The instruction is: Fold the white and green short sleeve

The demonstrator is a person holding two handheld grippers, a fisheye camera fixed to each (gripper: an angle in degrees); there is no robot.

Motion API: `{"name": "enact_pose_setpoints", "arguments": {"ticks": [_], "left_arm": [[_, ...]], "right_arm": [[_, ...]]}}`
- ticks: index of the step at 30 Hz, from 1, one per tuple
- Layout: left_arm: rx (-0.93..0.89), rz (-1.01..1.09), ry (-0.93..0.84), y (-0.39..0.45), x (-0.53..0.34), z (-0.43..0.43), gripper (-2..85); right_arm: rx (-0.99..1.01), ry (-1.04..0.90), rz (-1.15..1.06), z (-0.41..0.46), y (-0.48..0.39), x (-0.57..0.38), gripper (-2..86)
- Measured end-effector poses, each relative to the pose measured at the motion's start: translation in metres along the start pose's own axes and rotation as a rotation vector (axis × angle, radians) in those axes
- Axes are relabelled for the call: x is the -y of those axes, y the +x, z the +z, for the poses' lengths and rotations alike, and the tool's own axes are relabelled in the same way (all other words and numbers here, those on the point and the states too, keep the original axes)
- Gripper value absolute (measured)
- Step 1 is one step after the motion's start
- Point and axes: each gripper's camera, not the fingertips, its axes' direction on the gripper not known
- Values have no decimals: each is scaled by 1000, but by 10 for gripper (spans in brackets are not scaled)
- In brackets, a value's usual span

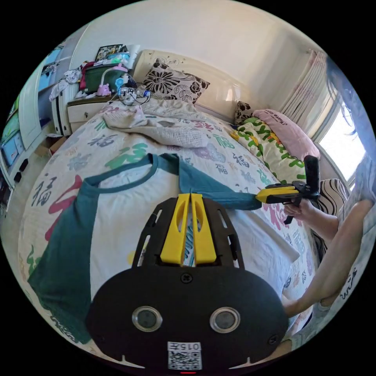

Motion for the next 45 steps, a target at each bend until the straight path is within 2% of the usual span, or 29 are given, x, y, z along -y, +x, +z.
{"name": "enact_pose_setpoints", "arguments": {"ticks": [6,9,12,15,17,20,24,28,30,33,35,39,45], "left_arm": [[31,-48,-82,-3,-52,-6,4],[167,-108,-130,-14,-64,-19,15],[141,-186,-33,-27,-63,-48,32],[85,-128,57,-18,-41,-62,51],[28,-100,72,-12,-26,-54,56],[-51,-68,-44,-3,-13,-18,56],[94,-40,-175,3,-22,15,38],[142,-42,-171,1,-35,6,25],[169,-68,-171,1,-41,-9,31],[56,-138,-117,-5,-64,-47,62],[6,-174,-132,-5,-83,-63,66],[83,-177,-214,-4,-122,-77,51],[237,-47,-221,6,-141,-96,24]], "right_arm": [[13,-155,13,40,-18,0,-7],[27,-185,0,45,-27,2,-1],[-63,-151,-1,41,-33,8,16],[-201,-90,16,44,-35,23,42],[-216,-51,39,54,-38,36,49],[-195,-29,39,83,-51,61,35],[-323,-157,51,138,-60,80,-5],[-222,-129,123,151,-60,93,-8],[-242,-88,146,149,-69,99,-7],[-153,-44,105,149,-97,105,4],[-103,-82,56,160,-117,106,28],[-156,-237,-14,206,-152,101,24],[-280,-232,-103,235,-188,116,-8]]}}
